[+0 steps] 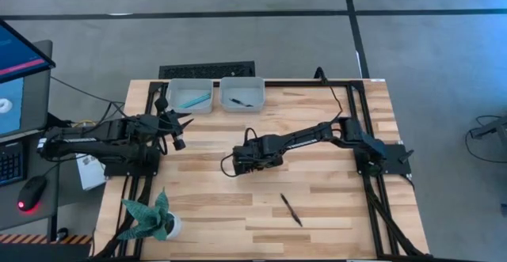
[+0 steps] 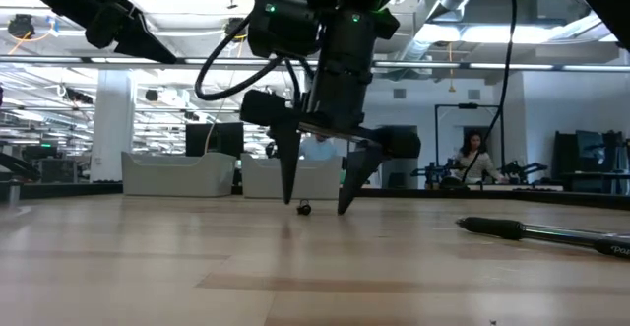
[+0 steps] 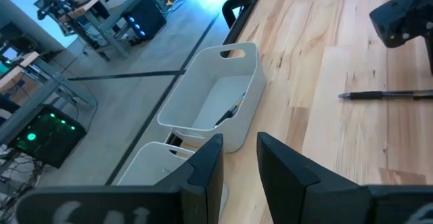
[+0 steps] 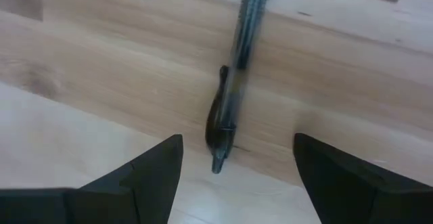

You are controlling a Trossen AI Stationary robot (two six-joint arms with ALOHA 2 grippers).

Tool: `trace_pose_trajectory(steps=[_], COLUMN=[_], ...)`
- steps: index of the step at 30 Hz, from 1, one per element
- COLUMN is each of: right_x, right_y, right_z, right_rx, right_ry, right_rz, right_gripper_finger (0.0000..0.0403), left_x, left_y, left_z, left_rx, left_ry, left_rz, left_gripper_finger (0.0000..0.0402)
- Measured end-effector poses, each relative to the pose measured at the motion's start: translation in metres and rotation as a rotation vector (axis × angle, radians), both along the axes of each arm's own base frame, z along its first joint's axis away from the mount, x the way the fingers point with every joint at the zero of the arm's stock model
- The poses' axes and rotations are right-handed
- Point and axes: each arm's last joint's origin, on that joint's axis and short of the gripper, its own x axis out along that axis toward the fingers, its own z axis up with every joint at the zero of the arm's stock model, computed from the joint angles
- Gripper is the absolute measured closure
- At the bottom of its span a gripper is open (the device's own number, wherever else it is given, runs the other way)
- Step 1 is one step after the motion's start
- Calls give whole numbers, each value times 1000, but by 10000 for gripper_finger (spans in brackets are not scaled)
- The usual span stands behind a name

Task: Sort pens & pencils
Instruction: Put the top black pen into the right gray bin

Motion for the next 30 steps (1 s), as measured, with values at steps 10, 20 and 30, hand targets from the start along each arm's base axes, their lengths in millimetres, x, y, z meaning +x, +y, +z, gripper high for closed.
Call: trace_pose_trajectory(steps=[10, 20, 30], right_x=[-3, -1, 0], right_y=[-7, -10, -8], right_z=[-3, -4, -4], right_rx=[-6, -8, -20], right_ry=[50, 19, 10], right_rz=[-16, 37, 60], right_gripper_finger=[99, 99, 99], left_x=[0, 0, 0], left_y=[0, 0, 0], left_z=[0, 0, 0], left_rx=[0, 0, 0], left_ry=[0, 0, 0], left_rz=[0, 0, -1], left_gripper_finger=[319, 319, 319])
